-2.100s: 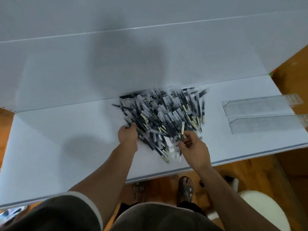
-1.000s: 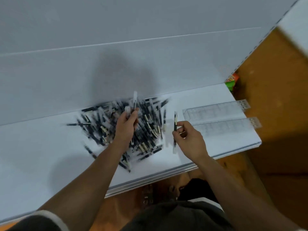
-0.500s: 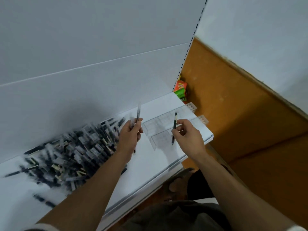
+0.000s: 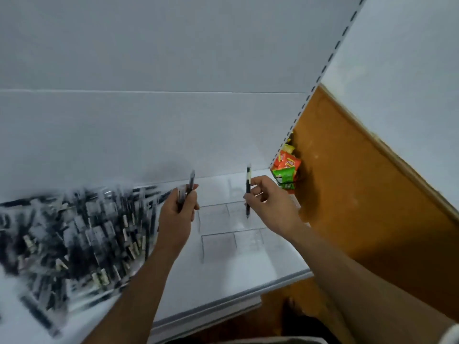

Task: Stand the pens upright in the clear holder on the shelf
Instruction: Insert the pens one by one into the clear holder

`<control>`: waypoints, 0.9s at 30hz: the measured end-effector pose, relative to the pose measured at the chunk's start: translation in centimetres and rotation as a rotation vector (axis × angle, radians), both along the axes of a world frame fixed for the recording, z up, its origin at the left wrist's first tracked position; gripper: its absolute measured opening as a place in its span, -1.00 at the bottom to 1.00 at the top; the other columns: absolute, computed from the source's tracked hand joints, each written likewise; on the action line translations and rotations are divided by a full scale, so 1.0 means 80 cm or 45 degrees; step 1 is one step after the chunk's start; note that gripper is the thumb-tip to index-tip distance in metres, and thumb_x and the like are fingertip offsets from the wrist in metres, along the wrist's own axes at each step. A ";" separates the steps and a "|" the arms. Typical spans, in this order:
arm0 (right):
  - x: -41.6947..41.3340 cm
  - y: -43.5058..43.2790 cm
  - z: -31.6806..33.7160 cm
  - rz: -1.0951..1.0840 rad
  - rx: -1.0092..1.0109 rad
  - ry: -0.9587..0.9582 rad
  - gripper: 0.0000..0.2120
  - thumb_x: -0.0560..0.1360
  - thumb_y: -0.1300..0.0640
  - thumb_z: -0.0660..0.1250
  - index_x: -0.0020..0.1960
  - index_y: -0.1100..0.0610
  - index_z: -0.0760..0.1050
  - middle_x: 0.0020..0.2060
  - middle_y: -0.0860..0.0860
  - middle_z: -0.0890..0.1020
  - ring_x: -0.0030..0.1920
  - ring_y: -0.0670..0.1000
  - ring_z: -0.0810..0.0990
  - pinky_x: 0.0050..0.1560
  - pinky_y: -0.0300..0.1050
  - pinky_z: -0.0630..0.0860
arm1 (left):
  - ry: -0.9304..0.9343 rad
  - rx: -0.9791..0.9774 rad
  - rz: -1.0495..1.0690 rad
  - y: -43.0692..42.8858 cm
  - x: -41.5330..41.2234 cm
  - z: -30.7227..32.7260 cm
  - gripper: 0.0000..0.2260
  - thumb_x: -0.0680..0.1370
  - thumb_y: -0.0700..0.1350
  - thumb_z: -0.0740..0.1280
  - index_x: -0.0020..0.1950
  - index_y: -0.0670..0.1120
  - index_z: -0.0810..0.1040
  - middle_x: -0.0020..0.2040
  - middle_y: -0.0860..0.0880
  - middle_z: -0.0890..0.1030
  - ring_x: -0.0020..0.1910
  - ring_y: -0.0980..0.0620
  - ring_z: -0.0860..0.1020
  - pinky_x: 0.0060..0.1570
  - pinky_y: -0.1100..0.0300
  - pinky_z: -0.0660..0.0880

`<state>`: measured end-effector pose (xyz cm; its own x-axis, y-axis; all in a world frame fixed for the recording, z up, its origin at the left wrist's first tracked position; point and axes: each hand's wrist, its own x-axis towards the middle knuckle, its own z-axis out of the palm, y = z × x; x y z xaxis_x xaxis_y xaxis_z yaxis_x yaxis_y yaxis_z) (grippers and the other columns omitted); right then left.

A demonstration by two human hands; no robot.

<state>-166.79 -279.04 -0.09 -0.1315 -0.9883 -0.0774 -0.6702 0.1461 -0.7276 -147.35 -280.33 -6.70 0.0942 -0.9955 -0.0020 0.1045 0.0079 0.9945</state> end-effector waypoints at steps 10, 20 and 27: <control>-0.022 -0.109 -0.077 0.672 -0.220 -0.397 -0.80 0.48 0.15 0.44 -0.08 -0.06 0.43 -0.32 -0.13 0.64 -0.13 0.05 0.68 0.04 0.12 0.61 | 0.074 -0.398 0.473 -0.036 -0.023 -0.061 -0.87 0.62 -0.18 0.23 0.07 -0.04 0.55 -0.40 0.06 0.46 -0.46 0.12 0.31 -0.45 0.33 0.29; -0.019 -0.098 -0.096 0.781 -0.497 -0.483 -0.86 0.52 0.22 0.39 -0.03 0.09 0.42 -0.13 0.03 0.71 -0.12 -0.06 0.71 -0.06 -0.12 0.64 | 0.184 -0.783 0.431 -0.022 -0.025 -0.120 -0.86 0.61 -0.13 0.20 0.08 -0.09 0.53 -0.39 0.03 0.48 -0.51 0.10 0.30 -0.50 0.23 0.19; 0.014 -0.092 -0.107 0.753 -0.465 -0.315 -0.85 0.50 0.20 0.41 -0.05 0.07 0.43 -0.18 0.02 0.69 -0.11 -0.02 0.70 0.00 0.01 0.65 | 0.229 -0.725 0.445 -0.017 -0.025 -0.125 -0.83 0.56 -0.11 0.24 0.08 -0.12 0.54 -0.40 0.00 0.46 -0.51 0.11 0.29 -0.50 0.29 0.25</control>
